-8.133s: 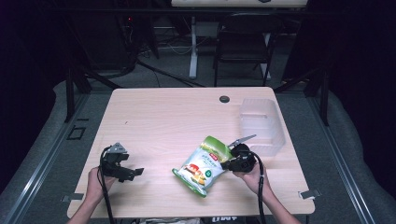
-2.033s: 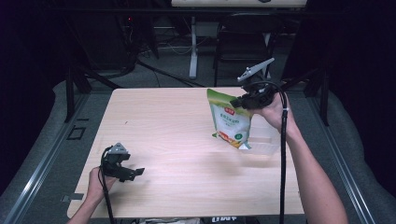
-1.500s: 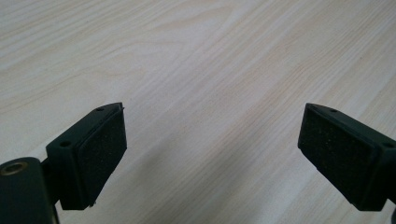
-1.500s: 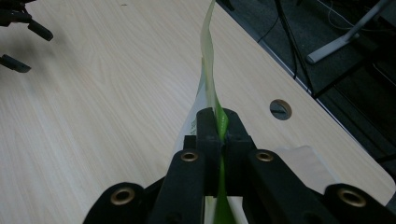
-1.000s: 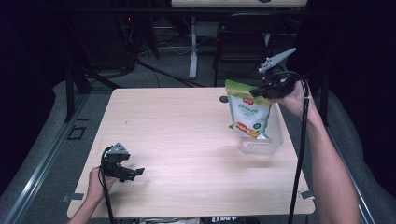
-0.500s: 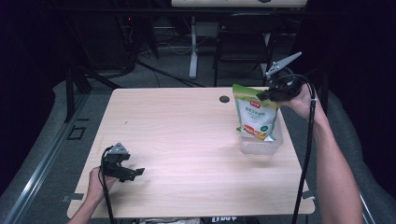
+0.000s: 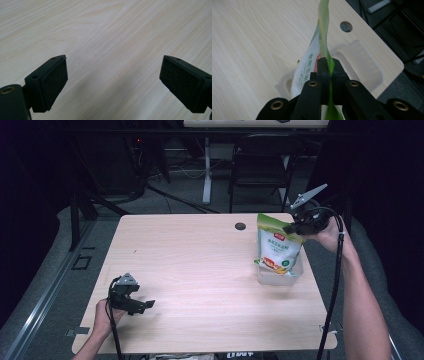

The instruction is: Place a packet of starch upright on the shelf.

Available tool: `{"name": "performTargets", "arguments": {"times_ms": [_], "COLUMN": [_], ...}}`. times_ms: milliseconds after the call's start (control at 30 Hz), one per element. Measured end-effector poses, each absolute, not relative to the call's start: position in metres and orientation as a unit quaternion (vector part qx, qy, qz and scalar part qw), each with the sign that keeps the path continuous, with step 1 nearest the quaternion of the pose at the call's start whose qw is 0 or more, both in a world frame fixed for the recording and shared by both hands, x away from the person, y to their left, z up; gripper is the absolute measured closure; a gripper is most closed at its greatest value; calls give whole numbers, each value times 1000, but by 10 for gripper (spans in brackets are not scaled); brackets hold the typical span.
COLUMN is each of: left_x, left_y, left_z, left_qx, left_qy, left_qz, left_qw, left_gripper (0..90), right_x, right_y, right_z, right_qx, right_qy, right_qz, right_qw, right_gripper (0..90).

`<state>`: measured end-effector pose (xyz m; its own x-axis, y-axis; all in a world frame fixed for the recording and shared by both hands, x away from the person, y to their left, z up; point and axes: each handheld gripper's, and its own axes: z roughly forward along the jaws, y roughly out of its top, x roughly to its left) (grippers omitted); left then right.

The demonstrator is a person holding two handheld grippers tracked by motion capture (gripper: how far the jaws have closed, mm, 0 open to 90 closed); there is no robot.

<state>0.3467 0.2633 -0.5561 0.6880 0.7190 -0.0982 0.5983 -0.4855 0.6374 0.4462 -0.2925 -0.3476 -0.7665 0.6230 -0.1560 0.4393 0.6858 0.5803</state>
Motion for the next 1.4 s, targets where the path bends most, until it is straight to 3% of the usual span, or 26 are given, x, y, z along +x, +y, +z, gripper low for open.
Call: {"name": "performTargets", "arguments": {"times_ms": [733, 1400], "left_x": [346, 346], "left_y": [263, 262], "left_z": [-556, -556], "left_qx": [858, 858], "left_qy": [383, 382], "left_qz": [90, 93], "left_qw": [329, 331], "left_gripper": [79, 80], "right_x": [443, 460], "right_y": [-319, -306], "right_z": [-386, -403], "right_qx": [332, 398], "right_qy": [913, 878], "right_qz": [187, 139], "right_qw": [147, 226], "right_gripper": [860, 855]}}
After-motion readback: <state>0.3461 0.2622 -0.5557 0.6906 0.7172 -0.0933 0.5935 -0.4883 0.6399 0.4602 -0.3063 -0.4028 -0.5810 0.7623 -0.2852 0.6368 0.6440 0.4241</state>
